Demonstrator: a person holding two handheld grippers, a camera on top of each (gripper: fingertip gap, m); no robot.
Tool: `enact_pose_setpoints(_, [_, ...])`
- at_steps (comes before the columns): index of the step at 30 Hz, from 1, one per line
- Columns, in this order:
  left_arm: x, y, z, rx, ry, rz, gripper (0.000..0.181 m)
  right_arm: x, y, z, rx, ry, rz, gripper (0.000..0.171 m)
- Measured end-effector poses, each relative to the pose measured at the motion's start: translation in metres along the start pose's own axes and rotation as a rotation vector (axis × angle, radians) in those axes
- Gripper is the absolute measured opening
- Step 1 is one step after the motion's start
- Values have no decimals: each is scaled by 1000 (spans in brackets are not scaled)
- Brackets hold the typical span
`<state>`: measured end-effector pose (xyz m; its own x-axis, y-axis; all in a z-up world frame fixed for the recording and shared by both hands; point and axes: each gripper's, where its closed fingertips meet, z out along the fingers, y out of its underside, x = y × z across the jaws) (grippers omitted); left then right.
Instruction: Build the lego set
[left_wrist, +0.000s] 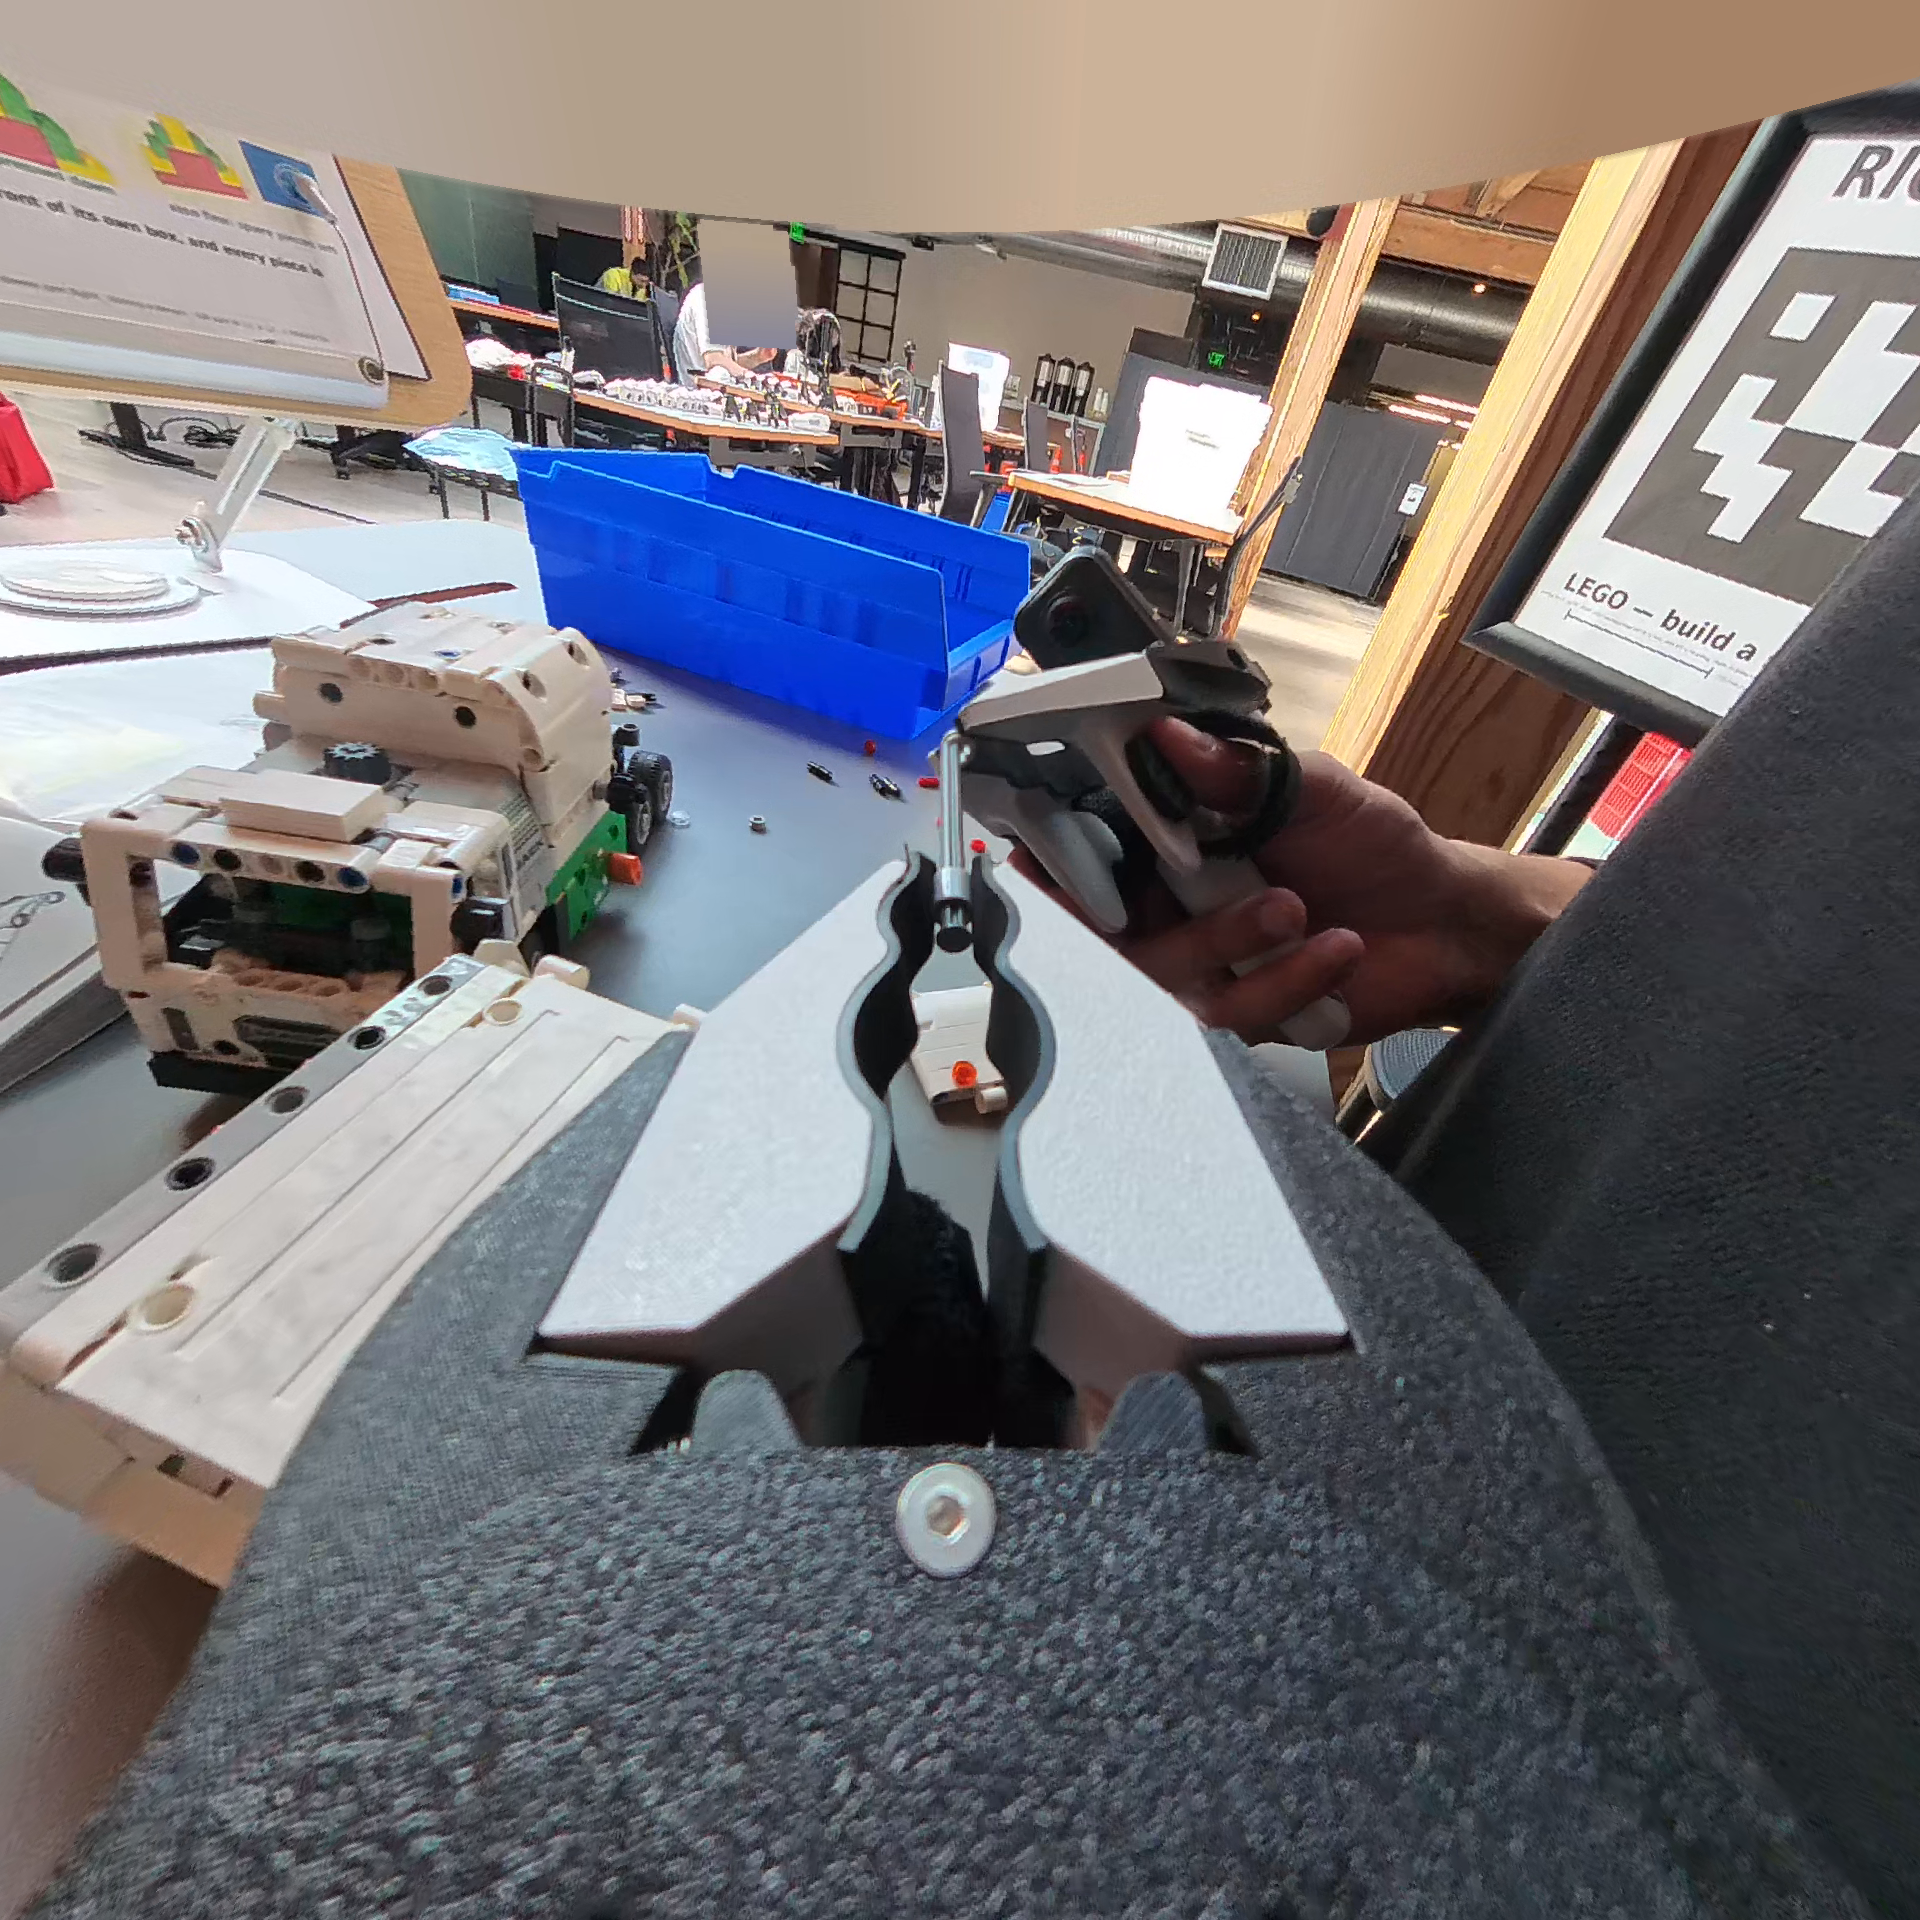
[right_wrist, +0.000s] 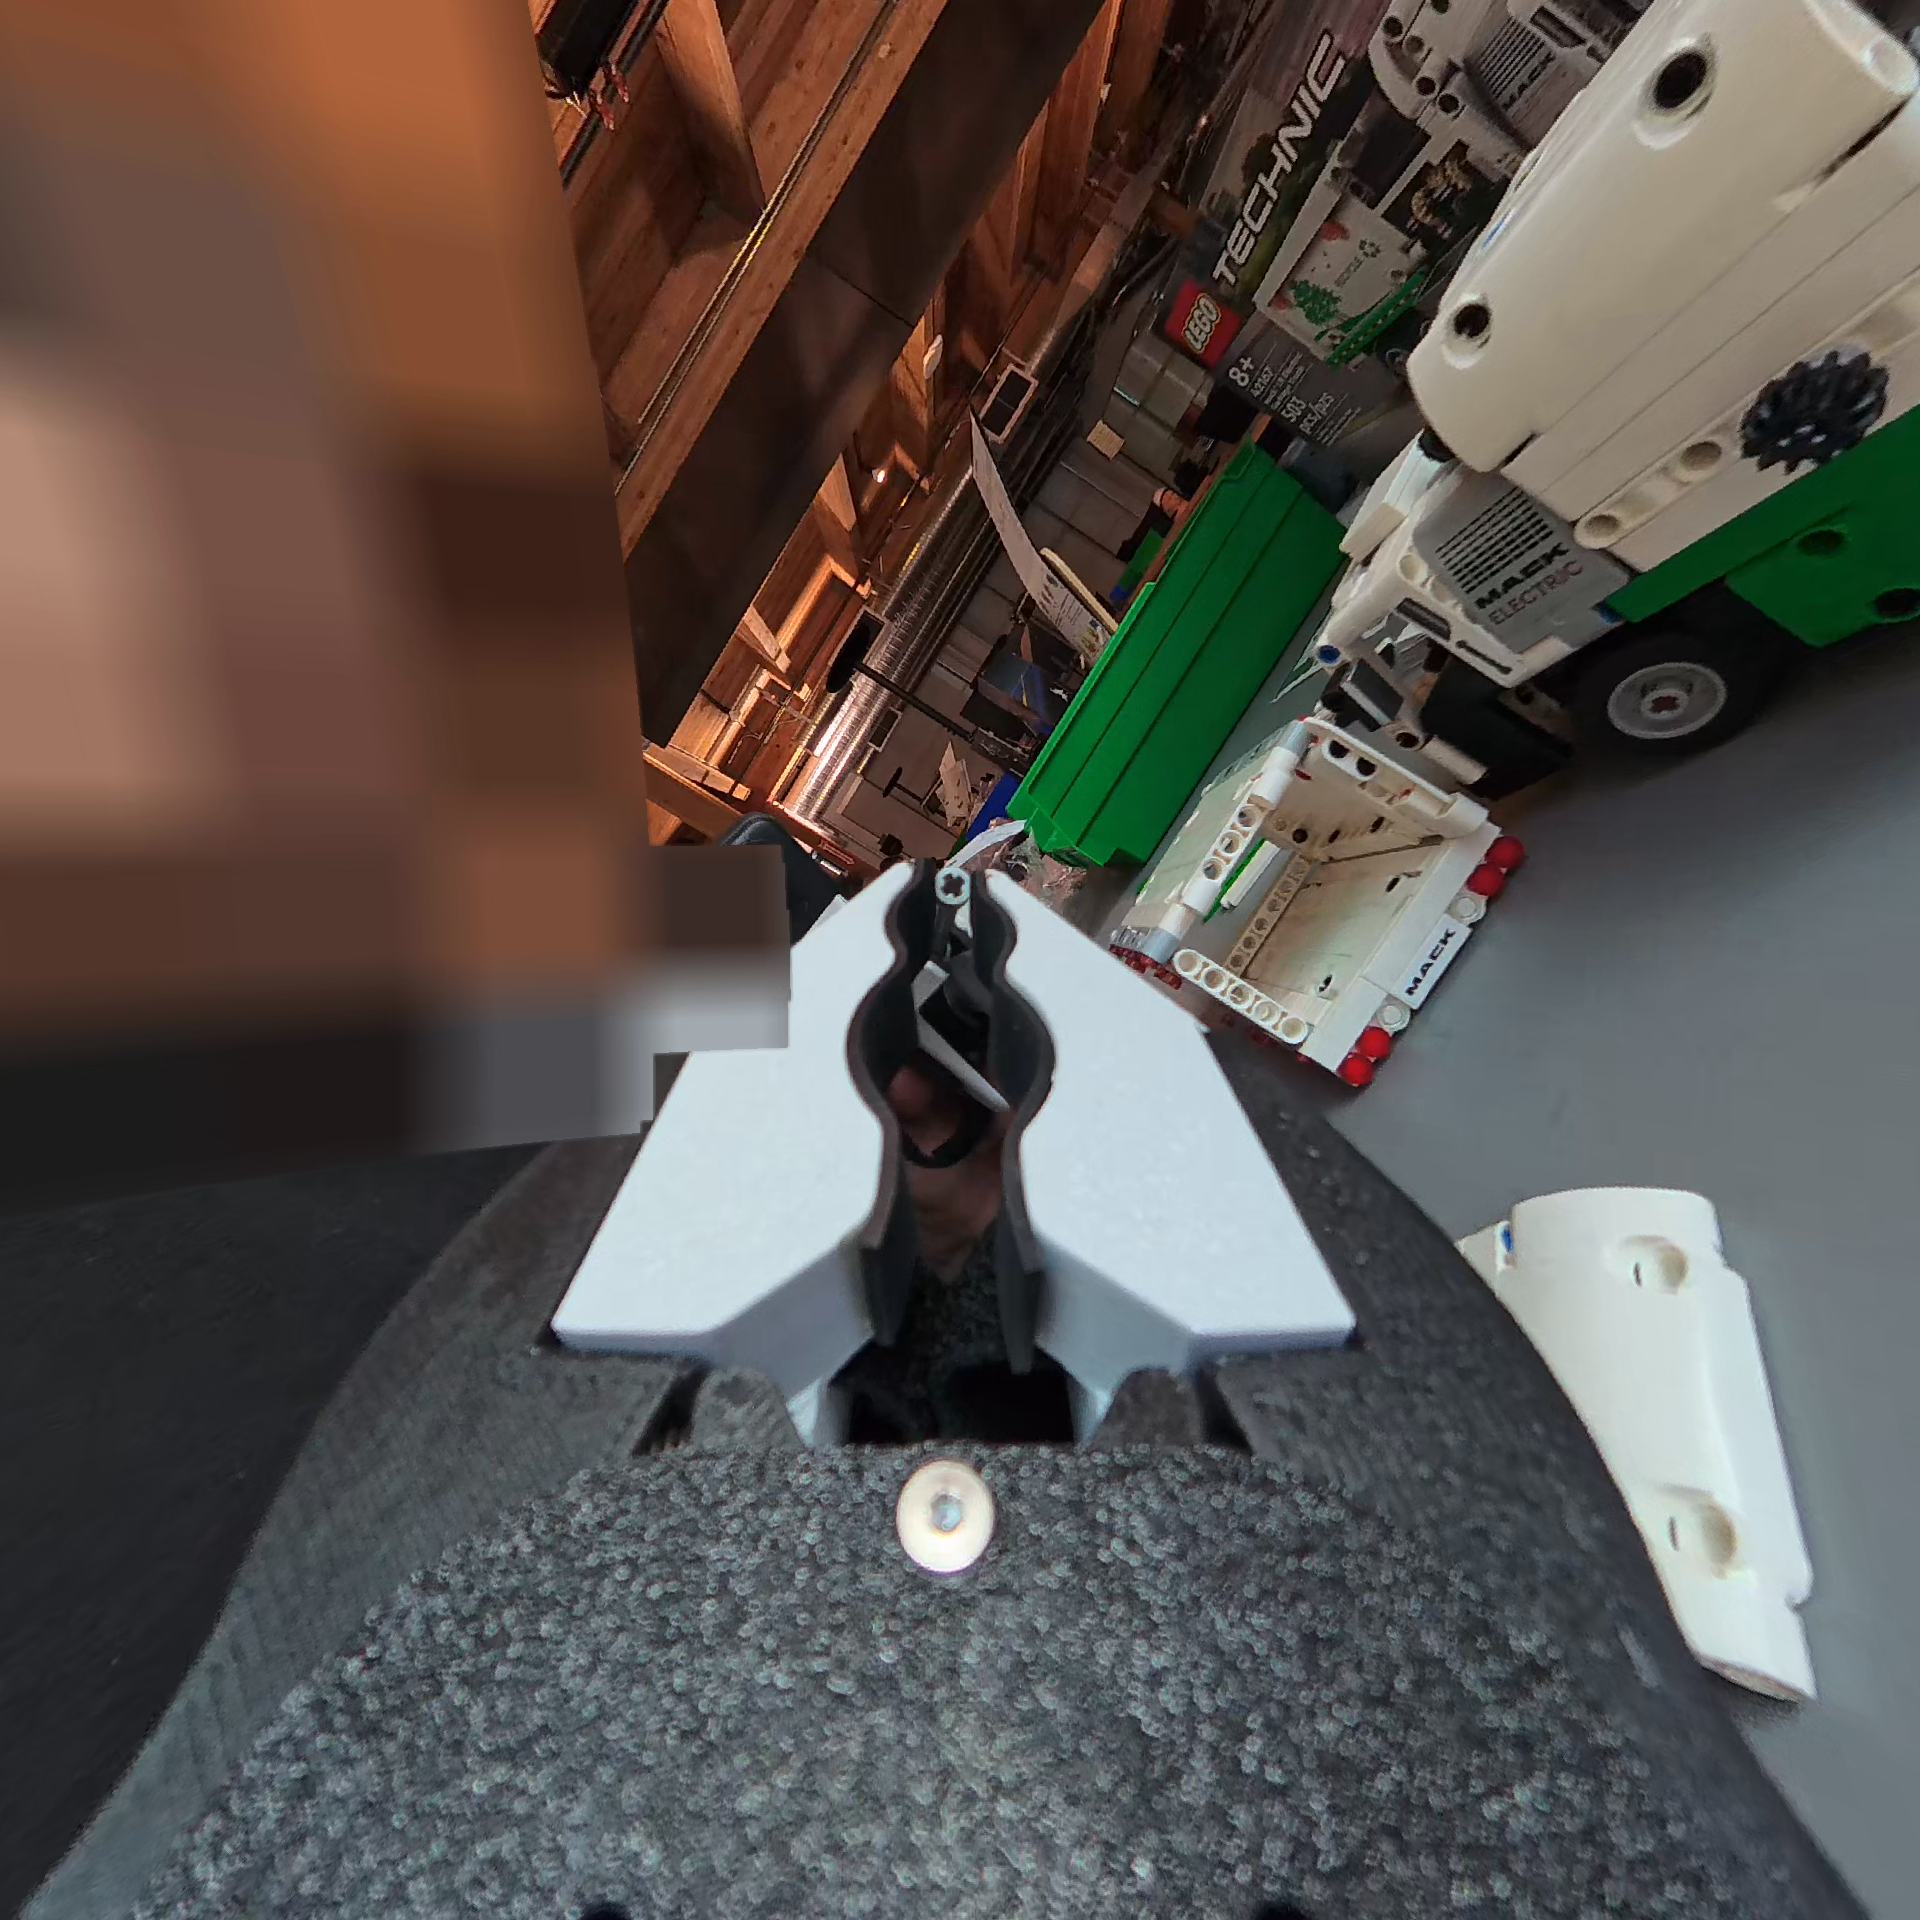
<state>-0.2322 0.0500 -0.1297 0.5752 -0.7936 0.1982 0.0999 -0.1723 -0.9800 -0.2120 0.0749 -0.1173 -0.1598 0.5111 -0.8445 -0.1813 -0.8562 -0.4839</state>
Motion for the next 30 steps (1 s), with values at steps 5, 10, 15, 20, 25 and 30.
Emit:
enact_pose_setpoints(5, [0, 17, 6, -127, -10, 7, 4, 16, 0, -10, -65, 150, -147, 4])
enact_pose_setpoints(10, [-3, 68, 1, -539, -37, 94, 5, 34, 12, -30, -331, 396, -544, 5])
enact_pose_setpoints(15, [8, 62, -8, -628, 25, 87, 5, 30, 24, -26, -354, 337, -558, 5])
enact_pose_setpoints(20, [13, 51, -11, -668, 42, 4, 5, 22, 21, -21, -160, 240, -273, 5])
enact_pose_setpoints(25, [14, 36, -5, -670, 26, -132, 5, 16, 25, -23, -76, 197, -215, 5])
enact_pose_setpoints(30, [7, 49, -12, -791, -10, -37, 5, 35, 42, -39, -373, 414, -613, 5])
